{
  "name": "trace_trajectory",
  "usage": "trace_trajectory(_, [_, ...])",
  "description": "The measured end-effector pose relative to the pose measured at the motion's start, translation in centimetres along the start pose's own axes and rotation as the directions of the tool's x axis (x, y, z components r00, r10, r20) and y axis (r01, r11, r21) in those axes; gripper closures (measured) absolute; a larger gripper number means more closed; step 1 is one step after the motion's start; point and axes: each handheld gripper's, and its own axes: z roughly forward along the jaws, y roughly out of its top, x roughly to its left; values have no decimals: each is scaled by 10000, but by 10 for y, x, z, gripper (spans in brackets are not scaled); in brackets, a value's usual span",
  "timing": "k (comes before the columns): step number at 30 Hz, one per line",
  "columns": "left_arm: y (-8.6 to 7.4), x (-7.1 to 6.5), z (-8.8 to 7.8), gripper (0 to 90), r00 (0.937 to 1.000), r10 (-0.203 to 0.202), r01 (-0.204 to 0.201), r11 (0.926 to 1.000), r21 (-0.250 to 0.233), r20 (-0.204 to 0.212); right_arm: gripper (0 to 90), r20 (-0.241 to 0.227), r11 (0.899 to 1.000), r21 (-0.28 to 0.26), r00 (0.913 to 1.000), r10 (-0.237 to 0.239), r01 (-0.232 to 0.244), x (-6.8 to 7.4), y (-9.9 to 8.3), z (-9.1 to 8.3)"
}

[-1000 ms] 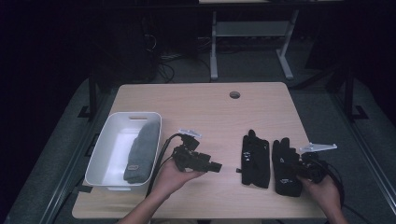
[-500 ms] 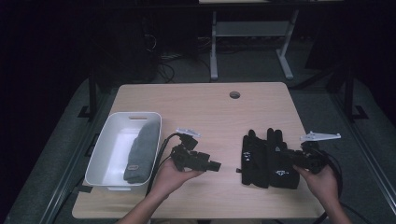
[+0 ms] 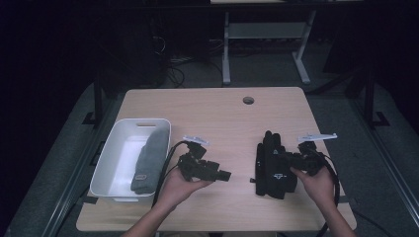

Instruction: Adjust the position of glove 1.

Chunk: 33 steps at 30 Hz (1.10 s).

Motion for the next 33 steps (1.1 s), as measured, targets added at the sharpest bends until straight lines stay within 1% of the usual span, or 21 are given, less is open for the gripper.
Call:
trace_trajectory(1, [0,0,0,298,10000,-81,81,9999,-70,6,761,-39,10000,24,10000,10,-10,1,1,3])
trace_trajectory(2, [-1,0,0,298,10000,-33,33,10000,-16,-4,760,-50,10000,29,10000,49,-48,2,1,5])
trace_trajectory(7, [-3,2,2,298,10000,-64,64,10000,12,-31,753,-1,9999,83,10000,56,-56,4,2,13])
trace_trajectory(9, [-5,2,4,298,9999,-133,133,9999,43,-7,744,6,9998,180,10000,-25,25,6,0,16])
trace_trajectory(10, [-5,3,4,298,10000,-63,63,9999,115,-1,737,47,9997,237,10000,-88,87,6,-1,18])
trace_trajectory(11, [-5,3,6,298,9999,-156,156,9999,57,11,729,63,9995,283,9999,-130,128,7,-1,19])
trace_trajectory(12, [-5,3,6,298,10000,-77,77,9999,147,-2,716,55,9993,296,9997,-221,219,6,-2,20])
trace_trajectory(13, [-6,3,7,298,9999,-154,154,9998,88,31,708,17,9992,310,9997,-234,233,6,-4,22])
trace_trajectory(15, [-6,3,9,298,9999,-121,120,9998,153,21,676,-43,9986,475,9997,-230,232,6,-6,24])
trace_trajectory(16, [-6,2,10,298,9999,-125,125,9998,146,17,632,-95,9979,613,9997,-220,225,7,-6,25])
trace_trajectory(17, [-6,2,11,298,9999,-126,125,9998,148,37,606,-157,9973,660,9993,-327,336,7,-6,25])
trace_trajectory(19, [-6,2,13,298,9999,-141,140,9998,165,44,571,-76,9960,623,9979,-636,639,8,-6,23])
trace_trajectory(21, [-6,2,16,298,9999,-131,130,9996,231,71,554,-106,9963,457,9974,-719,723,6,-6,21])
trace_trajectory(23, [-6,1,18,298,9999,-107,105,9996,270,62,559,-59,9966,540,9980,-624,626,4,-8,18])
trace_trajectory(25, [-6,0,19,298,9999,-103,100,9995,316,75,602,-88,9967,494,9979,-643,647,1,-10,16])
trace_trajectory(26, [-6,0,20,298,9999,-93,90,9995,305,79,647,-51,9968,473,9979,-649,650,0,-11,15])
trace_trajectory(27, [-6,0,20,298,9999,-97,95,9995,303,78,672,-105,9960,465,9971,-758,762,-1,-12,15])
trace_trajectory(29, [-6,0,21,298,9999,-115,113,9994,320,79,711,-149,9950,602,9967,-793,801,-1,-15,16])
trace_trajectory(31, [-7,0,22,298,9999,-91,89,9994,326,63,731,-126,9937,656,9958,-905,911,-1,-16,17])
trace_trajectory(33, [-7,0,23,299,9999,-87,85,9994,327,62,740,-156,9935,683,9958,-899,908,-1,-18,18])
